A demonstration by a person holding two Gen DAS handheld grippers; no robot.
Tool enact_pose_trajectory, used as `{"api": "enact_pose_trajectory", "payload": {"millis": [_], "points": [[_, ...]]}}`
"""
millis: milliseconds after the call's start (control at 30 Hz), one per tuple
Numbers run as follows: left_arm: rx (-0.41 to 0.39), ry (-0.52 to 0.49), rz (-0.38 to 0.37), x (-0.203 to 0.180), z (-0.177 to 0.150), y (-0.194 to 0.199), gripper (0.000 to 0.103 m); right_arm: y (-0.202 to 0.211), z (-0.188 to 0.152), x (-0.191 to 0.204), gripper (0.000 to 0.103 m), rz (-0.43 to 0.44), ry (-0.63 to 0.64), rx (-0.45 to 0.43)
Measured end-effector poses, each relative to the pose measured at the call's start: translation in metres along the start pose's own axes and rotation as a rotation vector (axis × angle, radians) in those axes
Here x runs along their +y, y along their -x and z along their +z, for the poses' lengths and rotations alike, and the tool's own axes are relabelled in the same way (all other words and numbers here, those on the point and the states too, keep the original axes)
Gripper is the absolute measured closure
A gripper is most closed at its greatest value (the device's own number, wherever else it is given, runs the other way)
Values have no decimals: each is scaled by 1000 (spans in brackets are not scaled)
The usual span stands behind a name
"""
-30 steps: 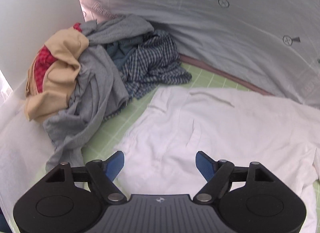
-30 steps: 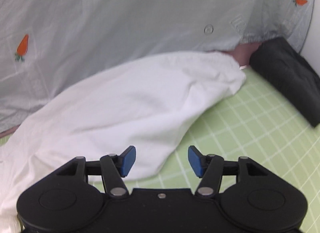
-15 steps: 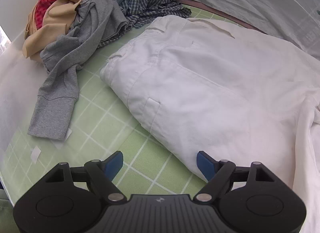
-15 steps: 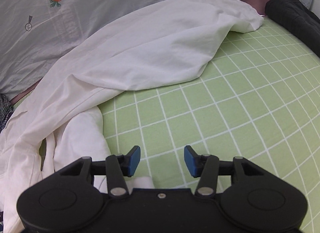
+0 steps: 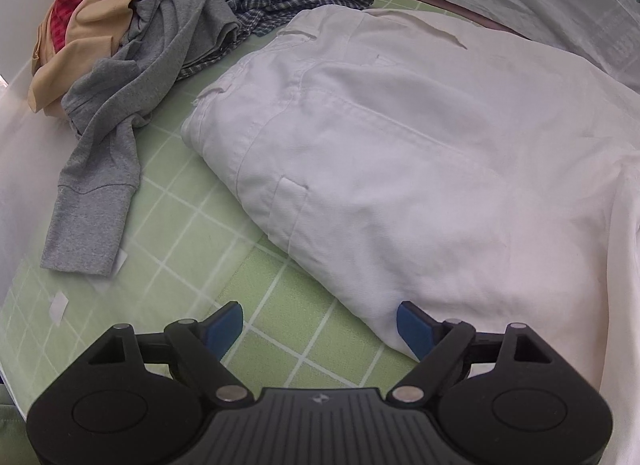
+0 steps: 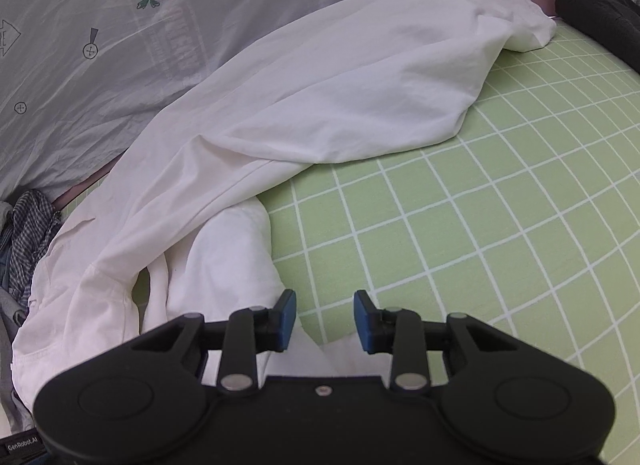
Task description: Fold clothes
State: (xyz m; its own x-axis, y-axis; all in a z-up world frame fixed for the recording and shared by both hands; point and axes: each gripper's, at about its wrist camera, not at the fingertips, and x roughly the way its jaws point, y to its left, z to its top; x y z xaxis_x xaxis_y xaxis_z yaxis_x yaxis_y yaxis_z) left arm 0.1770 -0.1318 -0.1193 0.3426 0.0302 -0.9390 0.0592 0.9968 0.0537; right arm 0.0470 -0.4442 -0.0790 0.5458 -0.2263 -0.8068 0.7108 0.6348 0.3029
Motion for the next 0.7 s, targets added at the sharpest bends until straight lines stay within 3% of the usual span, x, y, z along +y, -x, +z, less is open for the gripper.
{"api": "enact_pose_trajectory", "payload": {"millis": [367, 567, 700], "points": [[19, -11, 2, -6, -2, -7, 17, 3, 4, 10, 67, 34, -22, -7], [22, -8, 2, -3, -1, -9, 15, -4, -1, 18, 59, 88, 11, 26], [20, -9, 5, -2, 0, -10, 13, -10, -7, 24, 58, 68, 67, 50]]}}
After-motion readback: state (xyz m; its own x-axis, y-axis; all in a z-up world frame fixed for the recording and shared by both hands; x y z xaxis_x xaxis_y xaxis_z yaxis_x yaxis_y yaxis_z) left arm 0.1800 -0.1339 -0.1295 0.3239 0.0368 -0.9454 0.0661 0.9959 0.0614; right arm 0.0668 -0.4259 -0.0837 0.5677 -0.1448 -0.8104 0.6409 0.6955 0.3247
